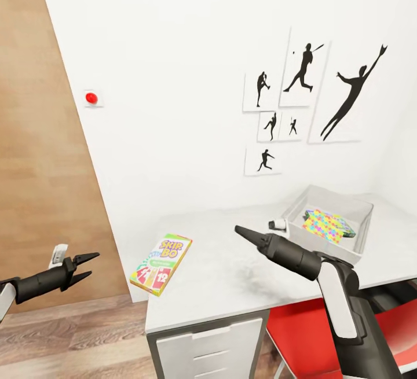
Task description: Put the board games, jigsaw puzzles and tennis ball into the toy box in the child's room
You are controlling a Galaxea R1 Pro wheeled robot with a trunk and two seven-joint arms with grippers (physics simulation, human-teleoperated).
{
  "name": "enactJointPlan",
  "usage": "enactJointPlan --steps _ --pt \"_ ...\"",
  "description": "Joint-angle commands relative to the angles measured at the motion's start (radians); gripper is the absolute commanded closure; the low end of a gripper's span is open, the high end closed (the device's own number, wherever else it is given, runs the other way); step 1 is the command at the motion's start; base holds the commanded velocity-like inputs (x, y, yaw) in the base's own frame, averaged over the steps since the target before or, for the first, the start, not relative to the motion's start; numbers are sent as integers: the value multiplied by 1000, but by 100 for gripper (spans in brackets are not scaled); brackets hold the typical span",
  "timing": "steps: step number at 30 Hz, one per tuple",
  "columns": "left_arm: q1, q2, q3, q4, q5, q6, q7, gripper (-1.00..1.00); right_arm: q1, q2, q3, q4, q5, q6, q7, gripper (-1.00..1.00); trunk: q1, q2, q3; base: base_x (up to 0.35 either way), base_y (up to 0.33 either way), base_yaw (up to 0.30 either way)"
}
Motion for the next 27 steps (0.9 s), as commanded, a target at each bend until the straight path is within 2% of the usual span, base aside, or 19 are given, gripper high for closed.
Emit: enactJointPlan --steps 1,4,11,17,27 --pt "-1 0 2 0 1 5 -1 -100 -1 1 -4 0 4 11 30 -100 4 -8 -4 0 0 0" --pt "-1 -1 2 0 2 5 -1 -100 -1 0 -10 0 5 18 59 -100 15 -29 -14 0 0 0" --pt "-1 -13 1 0 2 4 11 -100 -1 0 -13 0 12 18 69 -100 42 -78 -36 0 0 0" --pt "-2 -35 0 1 2 4 47 -100 -1 0 -14 0 15 19 70 -100 65 -120 -55 0 0 0" --pt "-2 -65 -1 1 2 4 56 -100 -1 0 -14 0 16 18 64 -100 104 -190 -86 0 0 0"
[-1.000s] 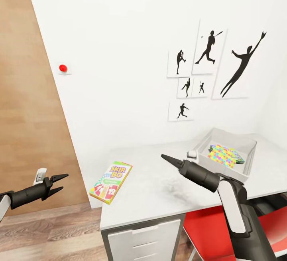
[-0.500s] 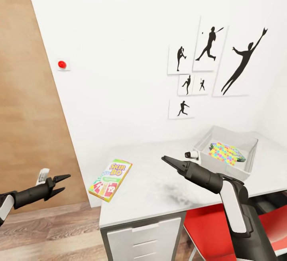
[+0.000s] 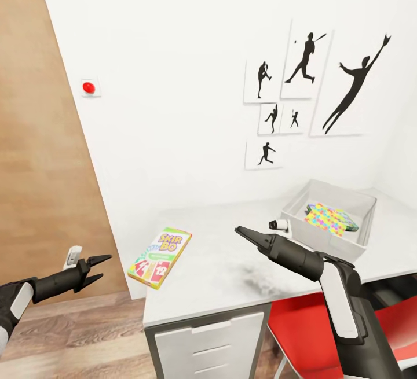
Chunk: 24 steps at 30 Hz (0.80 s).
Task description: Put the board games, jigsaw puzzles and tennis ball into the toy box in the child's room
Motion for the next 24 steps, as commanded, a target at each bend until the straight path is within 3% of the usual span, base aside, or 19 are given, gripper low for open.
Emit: enactJointPlan --steps 1,21,24 --pt "-1 -1 2 0 0 5 -2 -100 -1 1 -2 0 3 4 4 -100 4 -8 -4 0 0 0" --pt "-1 -24 1 0 -3 3 -18 -100 -1 1 -2 0 4 3 3 -100 81 -148 -67 0 0 0" --pt "-1 -32 1 0 -2 2 -21 -100 -1 1 -2 0 4 3 3 -100 81 -148 -67 0 0 0"
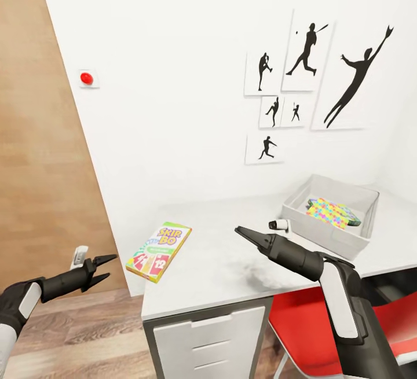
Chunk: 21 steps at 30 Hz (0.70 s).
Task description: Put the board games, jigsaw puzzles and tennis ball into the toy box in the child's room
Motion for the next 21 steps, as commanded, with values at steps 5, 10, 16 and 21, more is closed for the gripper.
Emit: enactJointPlan --steps 5,10,16,21 --pt "-1 -12 2 0 0 4 -5 -100 -1 1 -2 0 3 4 -9 -100 0 -1 -1 0 0 0" --pt "-1 -18 1 0 0 4 -7 -100 -1 1 -2 0 2 4 -16 -100 0 -1 -1 0 0 0" --pt "-1 -23 0 -1 0 5 -8 -100 -1 1 -2 0 2 4 -18 -100 0 -1 -1 0 0 0" --pt "-1 -39 -2 -1 0 5 -8 -100 -1 1 -2 0 2 4 -18 -100 0 -1 -1 0 0 0"
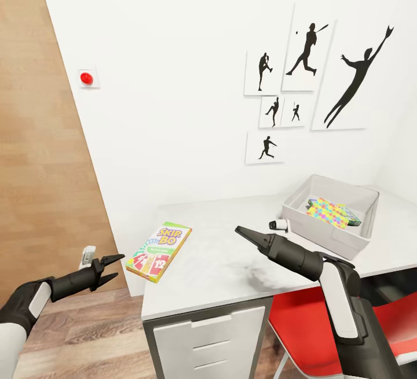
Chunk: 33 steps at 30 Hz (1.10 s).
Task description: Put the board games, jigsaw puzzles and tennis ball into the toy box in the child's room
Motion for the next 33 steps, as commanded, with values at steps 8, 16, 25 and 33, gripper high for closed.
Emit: enactJointPlan --steps 8,16,25,33 --pt "-1 -19 1 0 0 4 -1 -100 -1 0 -2 0 4 4 5 -100 0 -1 -1 0 0 0" --pt "-1 -21 1 0 0 4 -1 -100 -1 0 -2 0 3 4 5 -100 11 -22 -10 0 0 0" --pt "-1 -22 1 0 -1 4 -1 -100 -1 -1 -2 0 3 3 5 -100 31 -57 -26 0 0 0" --pt "-1 -23 1 -1 0 4 -2 -100 -1 -1 -2 0 3 4 5 -100 31 -57 -26 0 0 0"
